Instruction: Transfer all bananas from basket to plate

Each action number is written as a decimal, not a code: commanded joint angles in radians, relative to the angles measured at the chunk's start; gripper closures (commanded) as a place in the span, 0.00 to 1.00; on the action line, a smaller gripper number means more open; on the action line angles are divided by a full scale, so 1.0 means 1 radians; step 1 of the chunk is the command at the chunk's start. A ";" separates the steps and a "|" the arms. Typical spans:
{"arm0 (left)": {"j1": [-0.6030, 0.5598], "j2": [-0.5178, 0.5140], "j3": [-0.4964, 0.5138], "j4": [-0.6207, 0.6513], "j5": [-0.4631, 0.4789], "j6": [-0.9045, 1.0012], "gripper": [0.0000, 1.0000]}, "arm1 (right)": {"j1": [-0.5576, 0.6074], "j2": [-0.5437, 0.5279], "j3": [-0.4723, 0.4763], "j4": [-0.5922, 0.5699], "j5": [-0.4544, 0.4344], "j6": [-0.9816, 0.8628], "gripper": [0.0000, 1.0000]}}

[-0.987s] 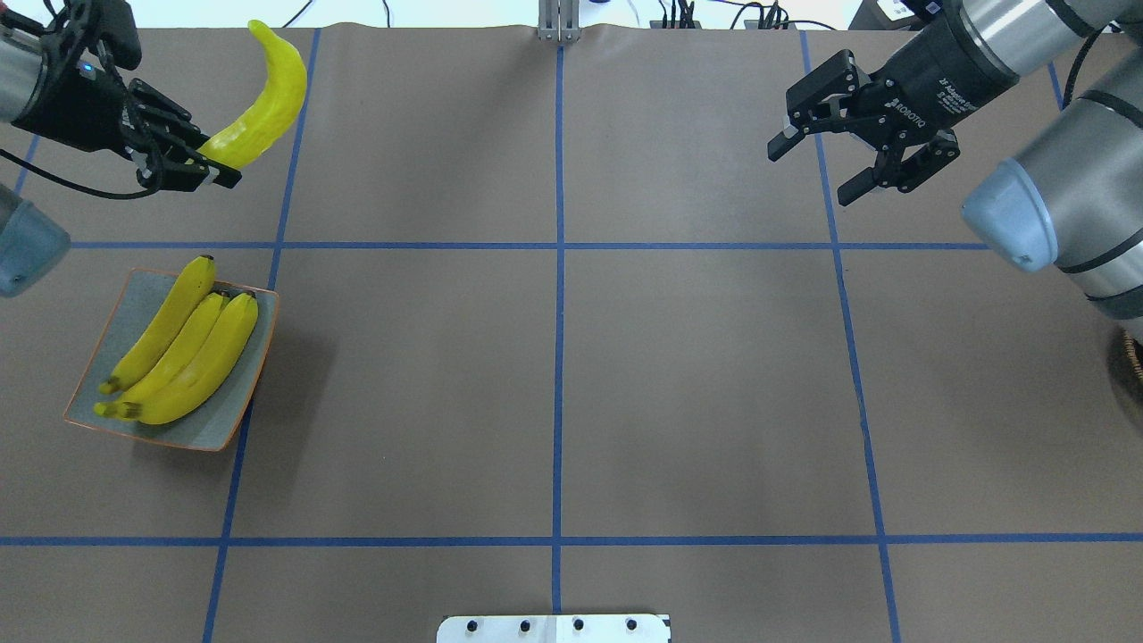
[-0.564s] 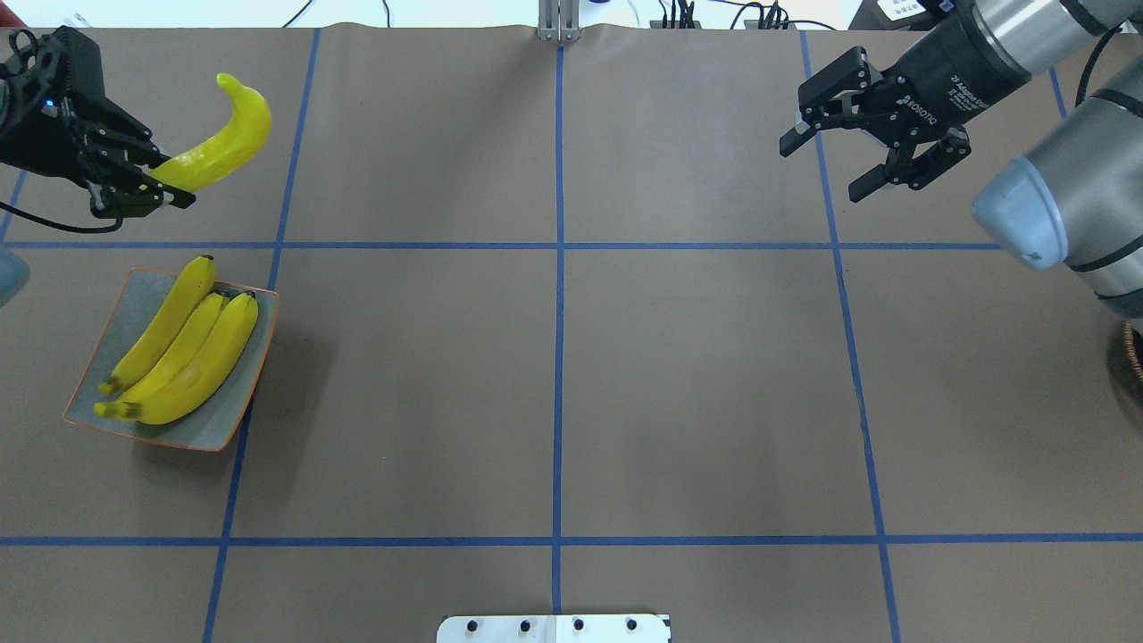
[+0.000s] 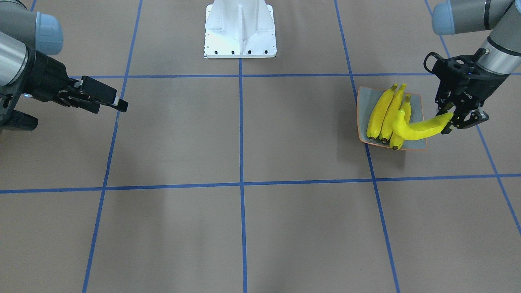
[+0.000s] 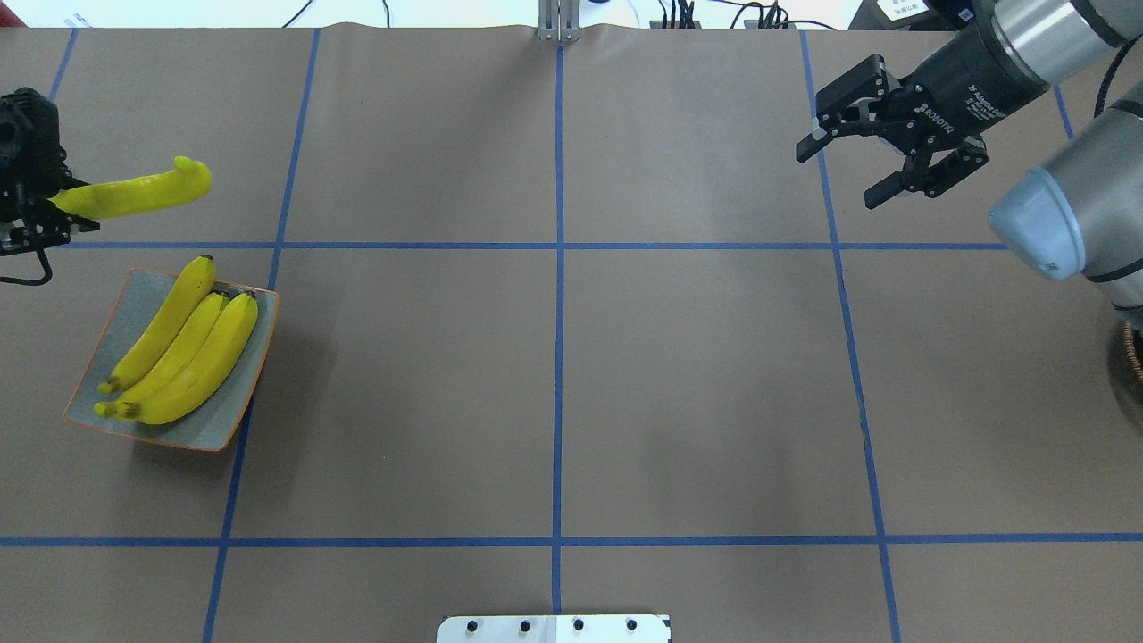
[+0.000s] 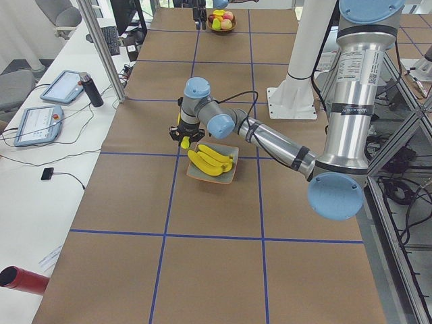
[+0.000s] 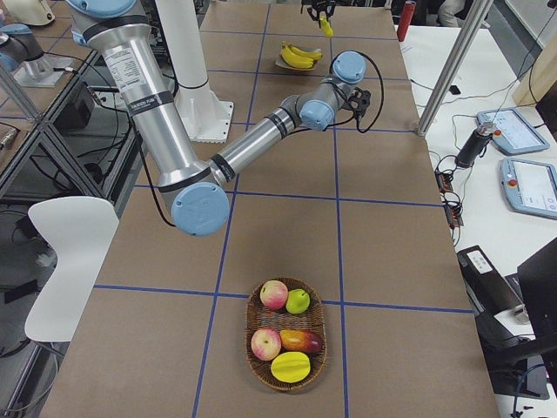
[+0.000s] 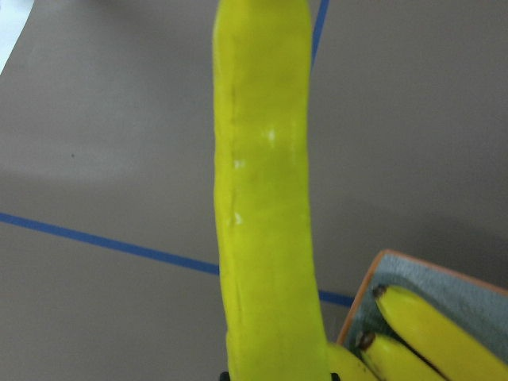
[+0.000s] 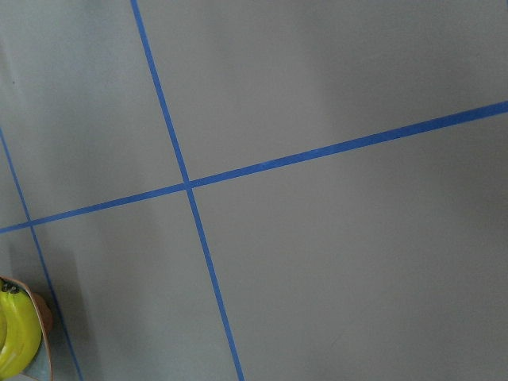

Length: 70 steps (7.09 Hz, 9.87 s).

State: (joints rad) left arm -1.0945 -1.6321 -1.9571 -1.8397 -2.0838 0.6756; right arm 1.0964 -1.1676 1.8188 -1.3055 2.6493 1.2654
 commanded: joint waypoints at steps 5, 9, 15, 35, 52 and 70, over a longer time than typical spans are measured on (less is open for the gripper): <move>0.067 0.084 -0.025 0.014 0.140 0.081 1.00 | 0.084 -0.146 -0.016 -0.055 -0.186 -0.385 0.00; 0.128 0.135 -0.028 -0.001 0.163 0.085 1.00 | 0.161 -0.194 -0.102 -0.078 -0.189 -0.616 0.00; 0.232 0.161 -0.026 -0.003 0.200 0.029 1.00 | 0.169 -0.227 -0.096 -0.078 -0.178 -0.616 0.00; 0.190 0.120 -0.218 0.310 0.087 0.033 0.01 | 0.177 -0.239 -0.073 -0.070 -0.177 -0.618 0.00; -0.462 0.059 0.209 0.481 -0.246 -0.435 0.00 | 0.560 -0.351 -0.210 -0.462 -0.278 -1.270 0.00; -0.504 0.090 0.264 0.309 -0.279 -0.594 0.00 | 0.510 -0.380 -0.174 -0.462 -0.287 -1.272 0.00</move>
State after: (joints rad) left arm -1.5979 -1.5415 -1.6959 -1.5300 -2.3623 0.0813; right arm 1.6063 -1.5451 1.6445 -1.7683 2.3618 -0.0057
